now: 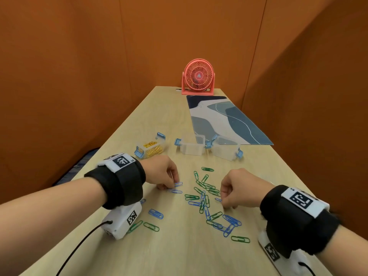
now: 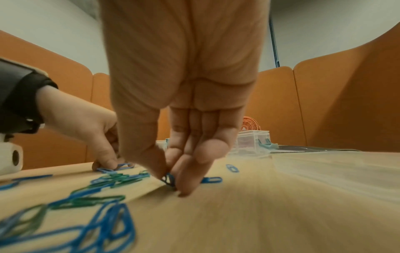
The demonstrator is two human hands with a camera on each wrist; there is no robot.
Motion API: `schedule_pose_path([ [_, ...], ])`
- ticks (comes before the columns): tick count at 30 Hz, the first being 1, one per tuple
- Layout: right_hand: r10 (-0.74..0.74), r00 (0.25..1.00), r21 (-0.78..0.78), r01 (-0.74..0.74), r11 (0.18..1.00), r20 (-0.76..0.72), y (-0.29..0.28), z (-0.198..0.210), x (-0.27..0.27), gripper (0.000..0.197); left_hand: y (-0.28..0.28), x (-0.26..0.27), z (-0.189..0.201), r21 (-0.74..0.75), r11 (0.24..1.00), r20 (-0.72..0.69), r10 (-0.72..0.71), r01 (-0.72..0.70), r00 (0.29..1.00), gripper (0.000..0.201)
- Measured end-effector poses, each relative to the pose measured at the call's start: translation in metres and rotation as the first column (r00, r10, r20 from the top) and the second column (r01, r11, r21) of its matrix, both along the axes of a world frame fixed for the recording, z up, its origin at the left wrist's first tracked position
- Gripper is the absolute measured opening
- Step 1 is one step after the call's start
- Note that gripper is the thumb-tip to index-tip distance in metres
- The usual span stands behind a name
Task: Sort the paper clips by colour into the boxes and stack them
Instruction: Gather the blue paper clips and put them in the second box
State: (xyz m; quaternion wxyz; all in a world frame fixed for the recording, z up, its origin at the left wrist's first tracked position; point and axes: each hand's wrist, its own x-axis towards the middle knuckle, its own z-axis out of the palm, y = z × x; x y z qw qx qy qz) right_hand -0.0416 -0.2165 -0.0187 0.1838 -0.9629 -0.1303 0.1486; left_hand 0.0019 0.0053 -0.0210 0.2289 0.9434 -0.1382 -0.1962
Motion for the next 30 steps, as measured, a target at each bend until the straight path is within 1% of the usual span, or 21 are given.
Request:
schedule_pose_path([
  [2,-0.013,1.000,0.028,0.012,1.000,0.019,-0.002,0.002,0.000,0.010,0.004,-0.001,0.001,-0.013,1.000,-0.030,-0.028,0.028,0.999,0.012],
  [5,-0.013,0.999,0.084,0.009,0.996,0.051,-0.005,0.005,-0.001,0.013,0.004,-0.004,0.000,0.050,0.995,-0.007,-0.084,0.085,0.996,0.022],
  [7,0.004,1.000,0.130,-0.006,0.992,0.021,-0.007,0.008,-0.004,0.005,0.001,-0.008,0.001,0.087,0.990,0.026,-0.110,0.107,0.994,0.020],
  [8,0.008,1.000,0.152,-0.009,0.988,0.006,-0.008,0.010,-0.005,0.005,-0.001,-0.011,0.001,0.111,0.986,0.036,-0.128,0.123,0.991,0.017],
  [10,0.002,1.000,0.165,-0.001,0.986,-0.003,-0.010,0.013,-0.007,0.017,-0.006,-0.014,0.001,0.164,0.974,0.037,-0.165,0.157,0.986,0.015],
  [13,0.003,0.999,0.122,0.003,0.992,-0.053,-0.010,0.016,-0.008,0.024,-0.010,-0.017,0.001,0.198,0.964,0.015,-0.184,0.177,0.983,0.011],
  [14,0.007,0.996,0.094,0.002,0.996,-0.091,-0.010,0.016,-0.009,0.024,-0.011,-0.018,0.001,0.168,0.972,-0.018,-0.166,0.166,0.986,0.009],
  [15,0.008,0.991,0.060,-0.001,0.998,-0.131,-0.010,0.016,-0.010,0.024,-0.010,-0.019,0.001,0.104,0.985,-0.068,-0.128,0.135,0.989,0.008],
  [16,0.013,0.986,0.026,-0.009,1.000,-0.165,-0.010,0.016,-0.011,0.024,-0.010,-0.019,0.001,0.005,0.997,-0.131,-0.077,0.078,0.988,0.010],
  [17,0.021,0.981,-0.004,-0.022,1.000,-0.193,-0.010,0.015,-0.013,0.023,-0.010,-0.021,0.002,-0.116,0.993,-0.205,-0.023,-0.001,0.978,0.013],
  [18,0.033,0.977,-0.028,-0.040,0.999,-0.213,-0.011,0.015,-0.014,0.023,-0.010,-0.022,0.004,-0.234,0.968,-0.287,0.017,-0.088,0.958,0.017],
  [20,0.062,0.967,-0.058,-0.079,0.995,-0.247,-0.013,0.015,-0.018,0.019,-0.013,-0.026,0.007,-0.410,0.874,-0.440,0.060,-0.260,0.896,0.021],
  [22,0.068,0.960,-0.047,-0.084,0.995,-0.272,-0.015,0.014,-0.021,0.010,-0.018,-0.028,0.011,-0.499,0.759,-0.542,0.104,-0.418,0.834,0.021],
  [23,0.068,0.959,-0.050,-0.085,0.995,-0.274,-0.015,0.013,-0.022,0.013,-0.021,-0.030,0.013,-0.512,0.722,-0.567,0.123,-0.466,0.814,0.021],
  [24,0.066,0.961,-0.070,-0.087,0.994,-0.268,-0.015,0.011,-0.022,0.022,-0.024,-0.030,0.013,-0.504,0.726,-0.558,0.140,-0.468,0.818,0.018],
  [25,0.061,0.966,-0.106,-0.090,0.990,-0.252,-0.015,0.010,-0.021,0.032,-0.027,-0.031,0.012,-0.467,0.782,-0.499,0.152,-0.412,0.853,0.015],
  [26,0.061,0.973,-0.142,-0.095,0.985,-0.225,-0.015,0.008,-0.021,0.038,-0.030,-0.032,0.011,-0.383,0.874,-0.391,0.139,-0.298,0.910,0.013],
  [27,0.070,0.979,-0.164,-0.103,0.981,-0.194,-0.015,0.006,-0.021,0.040,-0.032,-0.033,0.008,-0.262,0.952,-0.268,0.087,-0.159,0.960,0.017],
  [28,0.084,0.982,-0.167,-0.112,0.980,-0.168,-0.014,0.004,-0.020,0.037,-0.034,-0.034,0.006,-0.139,0.990,-0.148,0.011,-0.032,0.989,0.020],
  [29,0.107,0.984,-0.157,-0.129,0.979,-0.144,-0.013,0.001,-0.020,0.030,-0.037,-0.036,0.004,-0.046,0.997,-0.054,-0.059,0.057,0.997,0.022],
  [30,0.133,0.983,-0.149,-0.151,0.977,-0.124,-0.013,0.000,-0.020,0.023,-0.039,-0.038,0.002,0.010,0.994,0.008,-0.107,0.107,0.994,0.023],
])
